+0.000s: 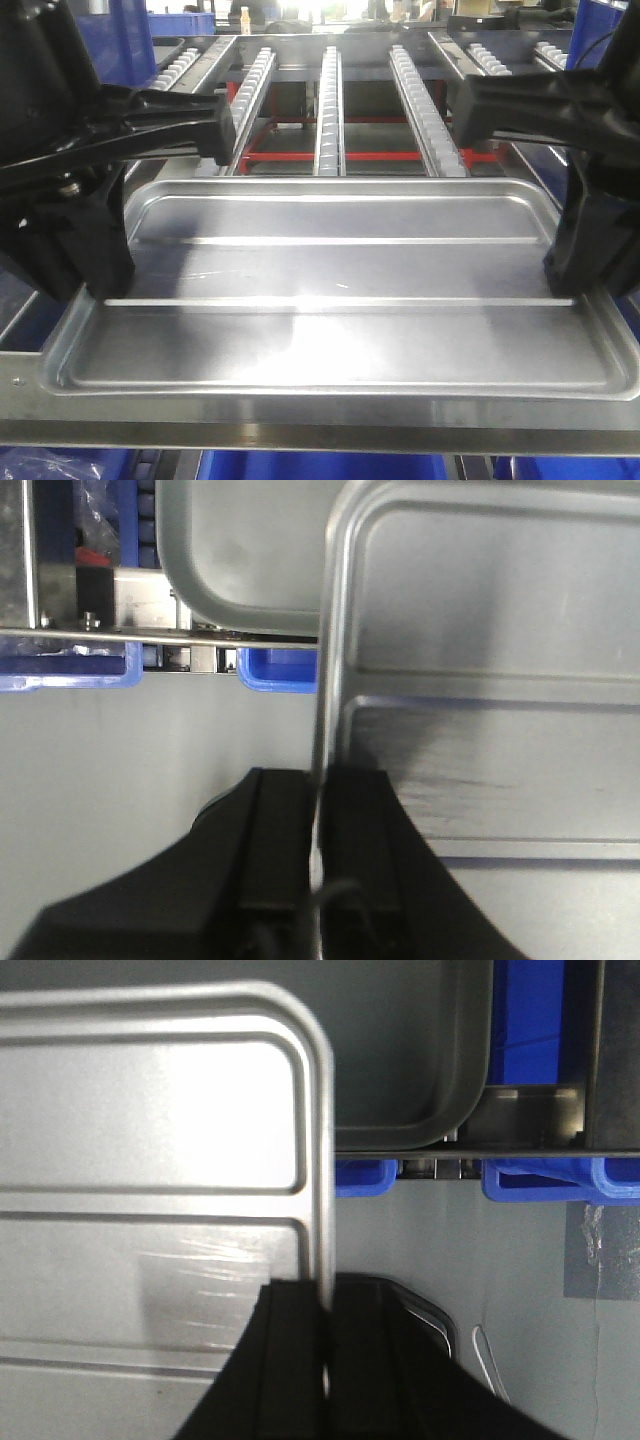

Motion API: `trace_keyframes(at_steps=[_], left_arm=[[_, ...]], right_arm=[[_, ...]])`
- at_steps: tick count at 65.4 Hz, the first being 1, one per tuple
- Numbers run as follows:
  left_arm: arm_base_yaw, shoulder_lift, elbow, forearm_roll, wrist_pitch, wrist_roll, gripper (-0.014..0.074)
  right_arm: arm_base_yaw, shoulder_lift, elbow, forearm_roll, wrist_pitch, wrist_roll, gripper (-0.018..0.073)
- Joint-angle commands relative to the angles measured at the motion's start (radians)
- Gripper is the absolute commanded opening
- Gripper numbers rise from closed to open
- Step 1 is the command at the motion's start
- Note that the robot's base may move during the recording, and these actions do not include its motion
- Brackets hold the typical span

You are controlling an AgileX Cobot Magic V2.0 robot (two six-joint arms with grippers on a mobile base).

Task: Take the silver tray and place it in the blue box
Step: 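Lift the tray with both grippers and pull it toward the robot, then hold the tray level in both grippers while the base drives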

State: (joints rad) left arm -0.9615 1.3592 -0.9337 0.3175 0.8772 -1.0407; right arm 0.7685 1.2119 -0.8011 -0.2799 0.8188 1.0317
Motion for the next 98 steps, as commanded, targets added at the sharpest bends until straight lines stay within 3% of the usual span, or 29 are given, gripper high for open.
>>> trace_keyframes(at_steps=[1,98], left_arm=[[-0.004,-0.035,-0.024,0.038,0.003,-0.002,-0.0006],[-0.004,-0.033,-0.024,0.033,0.010,-0.002,-0.0006]], right_arm=[[0.000,-0.019,-0.023,-0.054,-0.005,0.001,0.0068],[0.000,-0.019,-0.023,-0.054,-0.004,0.001,0.0068]])
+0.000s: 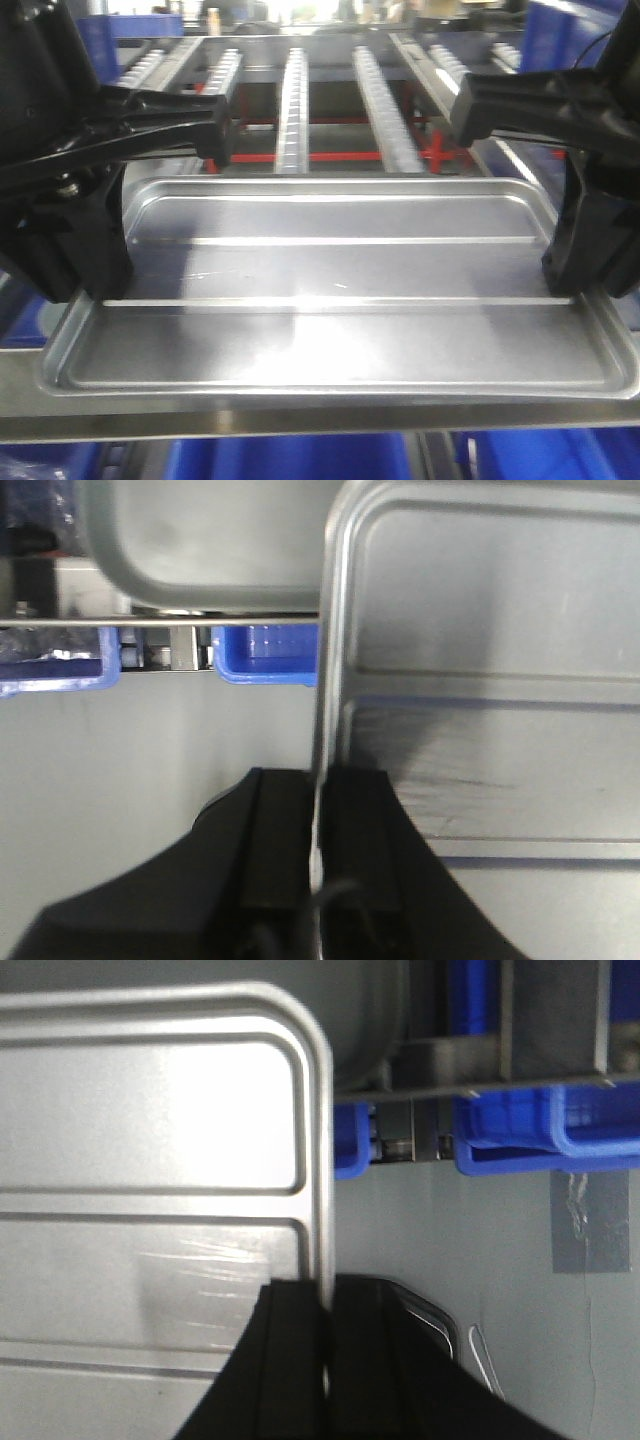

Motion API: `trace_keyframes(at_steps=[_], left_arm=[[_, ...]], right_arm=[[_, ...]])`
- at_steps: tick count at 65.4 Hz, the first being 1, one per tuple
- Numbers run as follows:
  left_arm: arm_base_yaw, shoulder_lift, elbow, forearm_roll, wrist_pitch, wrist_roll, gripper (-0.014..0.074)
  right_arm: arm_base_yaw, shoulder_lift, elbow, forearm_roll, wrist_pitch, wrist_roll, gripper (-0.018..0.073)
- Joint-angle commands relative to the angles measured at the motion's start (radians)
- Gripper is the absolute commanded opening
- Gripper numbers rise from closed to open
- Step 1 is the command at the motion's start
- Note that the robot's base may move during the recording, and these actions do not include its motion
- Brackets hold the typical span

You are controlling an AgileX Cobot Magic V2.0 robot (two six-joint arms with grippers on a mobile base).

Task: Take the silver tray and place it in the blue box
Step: 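Hold the tray level in both grippers while the base drives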

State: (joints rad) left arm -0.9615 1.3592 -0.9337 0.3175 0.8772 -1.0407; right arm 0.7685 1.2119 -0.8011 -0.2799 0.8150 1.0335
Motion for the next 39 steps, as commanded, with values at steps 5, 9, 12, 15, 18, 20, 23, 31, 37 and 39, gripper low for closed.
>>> trace_keyframes(at_steps=[5,9,12,15,18,20,23,31,37,39], left_arm=[[-0.004,-0.033,-0.024,0.033,0.010,-0.002,-0.0006],[-0.004,-0.033,-0.024,0.033,0.010,-0.002,-0.0006],[-0.004,-0.033,-0.024,0.033,0.010,-0.002,-0.0006],[-0.004,-0.033,-0.024,0.032,0.010,-0.002,-0.0006],[-0.004,-0.033,-0.024,0.032,0.010,-0.002,-0.0006],[-0.004,-0.033,-0.024,0.032,0.010,-0.002,-0.0006],[-0.004,-0.033,-0.024,0.032,0.010,-0.002,-0.0006],[-0.004,-0.033,-0.024,0.032,0.010,-0.002,-0.0006],[-0.004,-0.033,-0.024,0.032,0.010,-0.002,-0.0006],[-0.004,-0.033,-0.024,0.032,0.010,-0.002,-0.0006]], right_arm=[[0.000,-0.019,-0.023,-0.054,-0.001,0.000,0.0068],[0.000,-0.019,-0.023,-0.054,-0.001,0.000,0.0068],[0.000,-0.019,-0.023,-0.054,-0.001,0.000,0.0068],[0.000,-0.019,-0.023,-0.054,-0.001,0.000,0.0068],[0.000,-0.019,-0.023,-0.054,-0.001,0.000,0.0068],[0.000,-0.019,-0.023,-0.054,-0.001,0.000,0.0068],[0.000,-0.019,-0.023,-0.055,-0.001,0.000,0.0068],[0.000,-0.019,-0.023,-0.055,-0.001,0.000,0.0068],[0.000,-0.019,-0.023,-0.055,-0.001,0.000,0.0068],[0.000,-0.019,-0.023,-0.055,-0.001,0.000,0.0068]])
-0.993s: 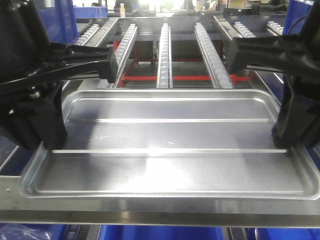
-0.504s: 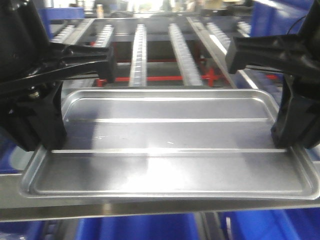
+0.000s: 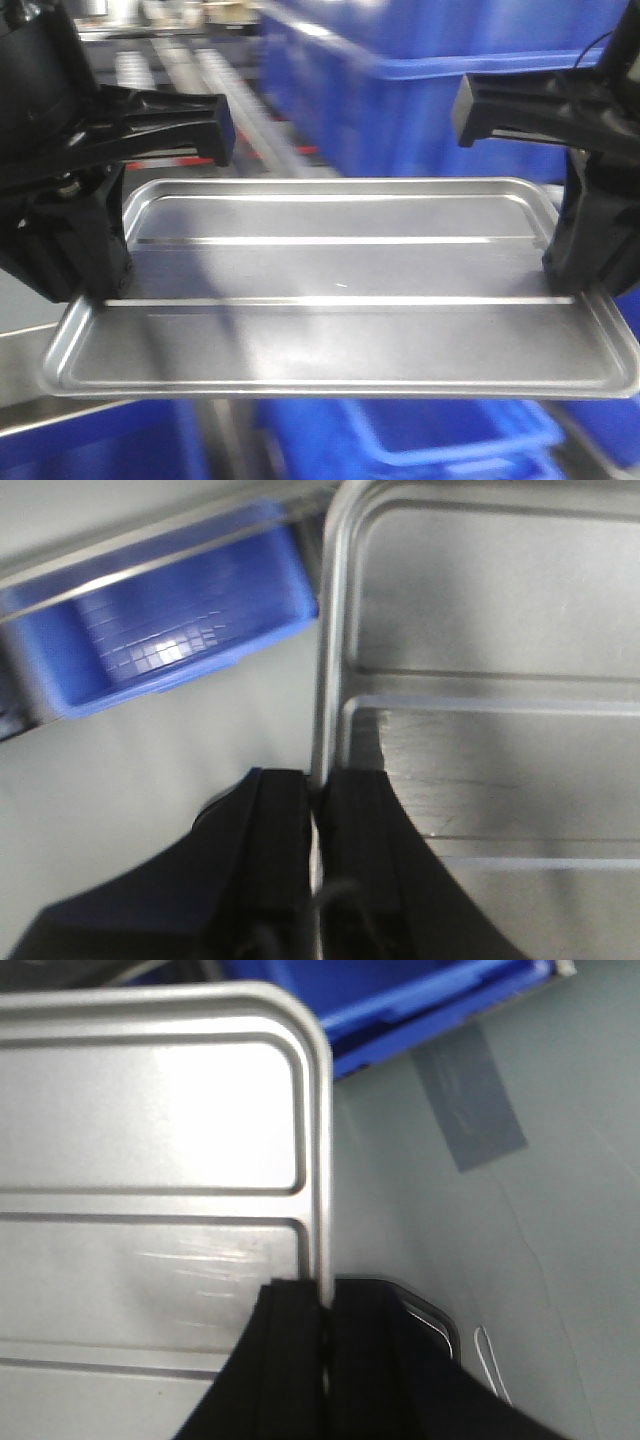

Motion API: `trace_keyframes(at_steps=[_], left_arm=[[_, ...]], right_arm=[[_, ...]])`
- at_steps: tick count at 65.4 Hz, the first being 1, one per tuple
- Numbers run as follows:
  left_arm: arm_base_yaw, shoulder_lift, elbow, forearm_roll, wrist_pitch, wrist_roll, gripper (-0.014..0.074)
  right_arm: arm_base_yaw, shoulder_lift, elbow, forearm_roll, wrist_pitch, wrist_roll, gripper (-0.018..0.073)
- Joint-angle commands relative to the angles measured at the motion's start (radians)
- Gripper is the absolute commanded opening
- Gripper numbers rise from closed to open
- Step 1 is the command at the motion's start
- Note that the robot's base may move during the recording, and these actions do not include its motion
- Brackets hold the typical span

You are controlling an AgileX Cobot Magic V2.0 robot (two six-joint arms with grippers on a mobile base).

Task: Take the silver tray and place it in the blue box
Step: 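Hold the tray level in both grippers while the base drives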

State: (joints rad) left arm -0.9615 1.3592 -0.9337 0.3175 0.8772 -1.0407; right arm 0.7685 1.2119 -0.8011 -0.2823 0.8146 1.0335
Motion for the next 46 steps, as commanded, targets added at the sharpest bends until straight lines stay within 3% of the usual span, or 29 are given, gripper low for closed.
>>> trace_keyframes(at_steps=[1,46], left_arm=[[-0.004,-0.033,-0.024,0.032,0.010,-0.002,-0.0006],[-0.004,-0.033,-0.024,0.032,0.011,-0.002,-0.0006]], right_arm=[[0.000,-0.019,-0.023,-0.052,0.000,0.000,0.0068],[0.000,-0.019,-0.023,-0.052,0.000,0.000,0.0068]])
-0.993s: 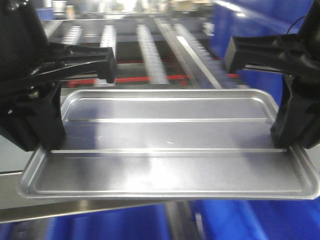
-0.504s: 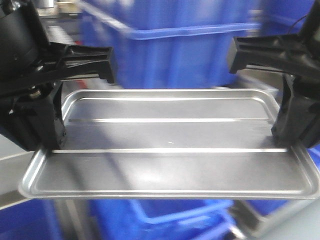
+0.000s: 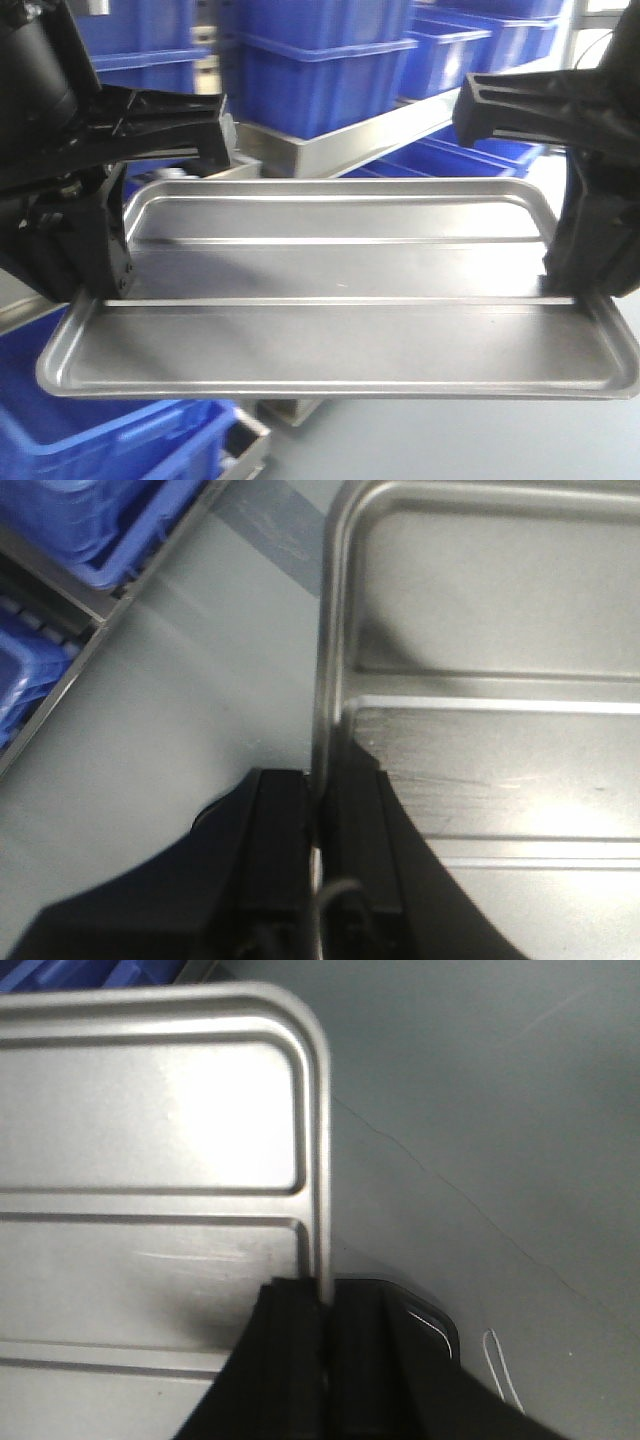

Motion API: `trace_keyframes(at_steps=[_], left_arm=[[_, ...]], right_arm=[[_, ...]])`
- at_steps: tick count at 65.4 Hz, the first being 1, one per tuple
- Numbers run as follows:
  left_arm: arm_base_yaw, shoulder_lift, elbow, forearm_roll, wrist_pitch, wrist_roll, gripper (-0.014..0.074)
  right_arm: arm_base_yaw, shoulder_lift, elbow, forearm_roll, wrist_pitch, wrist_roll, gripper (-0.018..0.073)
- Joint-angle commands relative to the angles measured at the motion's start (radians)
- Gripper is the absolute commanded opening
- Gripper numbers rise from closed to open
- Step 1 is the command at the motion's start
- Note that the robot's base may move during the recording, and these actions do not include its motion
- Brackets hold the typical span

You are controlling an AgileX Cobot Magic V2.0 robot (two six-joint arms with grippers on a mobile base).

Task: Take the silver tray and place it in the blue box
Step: 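Hold the tray level in both grippers while the base drives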

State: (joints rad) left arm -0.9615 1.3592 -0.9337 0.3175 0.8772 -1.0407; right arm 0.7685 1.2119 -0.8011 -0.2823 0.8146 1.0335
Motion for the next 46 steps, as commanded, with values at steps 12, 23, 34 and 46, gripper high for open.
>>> trace_keyframes(at_steps=[12,23,34,46], left_arm=[[-0.004,-0.033,-0.024,0.032,0.011,-0.002,-0.0006],[-0.004,-0.033,-0.024,0.032,0.011,-0.002,-0.0006],[-0.004,-0.033,-0.024,0.032,0.011,-0.002,-0.0006],[-0.004,-0.033,-0.024,0.032,0.011,-0.002,-0.0006]], right_arm=[[0.000,-0.019,-0.023,-0.052,0.000,0.000,0.0068],[0.000,-0.019,-0.023,-0.052,0.000,0.000,0.0068],[0.000,-0.019,-0.023,-0.052,0.000,0.000,0.0068],[0.000,-0.019,-0.023,-0.052,0.000,0.000,0.0068]])
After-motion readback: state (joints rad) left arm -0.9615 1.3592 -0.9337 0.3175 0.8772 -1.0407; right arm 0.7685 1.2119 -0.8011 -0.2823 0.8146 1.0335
